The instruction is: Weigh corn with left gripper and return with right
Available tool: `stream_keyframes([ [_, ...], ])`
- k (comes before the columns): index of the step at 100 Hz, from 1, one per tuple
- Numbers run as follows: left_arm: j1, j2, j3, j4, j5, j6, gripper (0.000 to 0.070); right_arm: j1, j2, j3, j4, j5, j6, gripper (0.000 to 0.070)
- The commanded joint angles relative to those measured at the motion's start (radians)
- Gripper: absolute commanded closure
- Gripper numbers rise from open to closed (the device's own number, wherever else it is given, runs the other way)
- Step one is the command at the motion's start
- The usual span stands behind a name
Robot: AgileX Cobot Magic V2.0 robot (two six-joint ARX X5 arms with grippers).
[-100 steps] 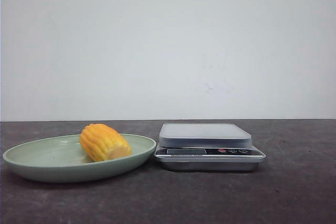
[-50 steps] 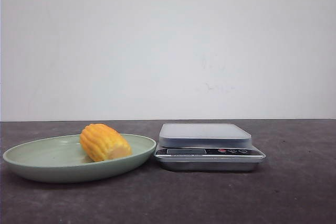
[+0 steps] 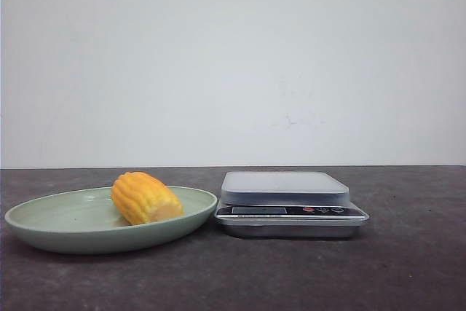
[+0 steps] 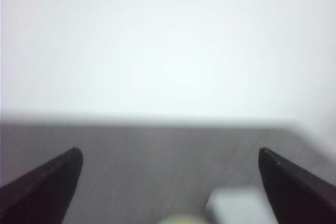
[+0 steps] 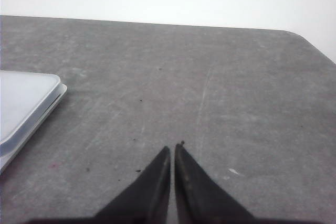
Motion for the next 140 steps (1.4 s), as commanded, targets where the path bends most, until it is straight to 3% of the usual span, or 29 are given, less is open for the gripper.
stream_keyframes([
  [1,0.027,-0.071,-0.14,0.202,0.03,0.094,0.0,0.001,-0.001,-0.003,0.011,0.0,0.008,0.0691],
  [9,0.089,-0.155,-0.298,0.322,0.078,0.082,0.0,0.001,-0.001,-0.003,0.011,0.0,0.008,0.0691],
  [21,0.184,-0.216,-0.459,0.334,0.16,0.026,0.0,0.001,-0.001,-0.003,0.011,0.0,0.008,0.0691],
  [36,0.243,-0.246,-0.637,0.361,0.163,-0.011,0.0,0.001,-0.001,-0.003,0.011,0.0,0.008,0.0691],
  [61,0.257,-0.291,-0.898,0.562,0.177,-0.067,0.0,0.001,-0.001,-0.003,0.011,0.0,0.008,0.0691],
  [74,0.278,-0.291,-0.971,0.562,0.177,-0.064,0.0,0.001,-0.001,-0.003,0.011,0.0,0.008,0.0691],
  [104,0.4,-0.291,-1.073,0.589,0.168,0.029,0.0,0.001,-0.001,-0.003,0.011,0.0,0.008,0.0691],
  [126,0.476,-0.291,-1.073,0.575,0.169,0.184,0.0,0.001,-0.001,-0.003,0.011,0.0,0.008,0.0691],
  [140,0.503,-0.291,-1.073,0.532,0.168,0.213,0.0,0.001,-0.001,-0.003,0.011,0.0,0.008,0.0691],
])
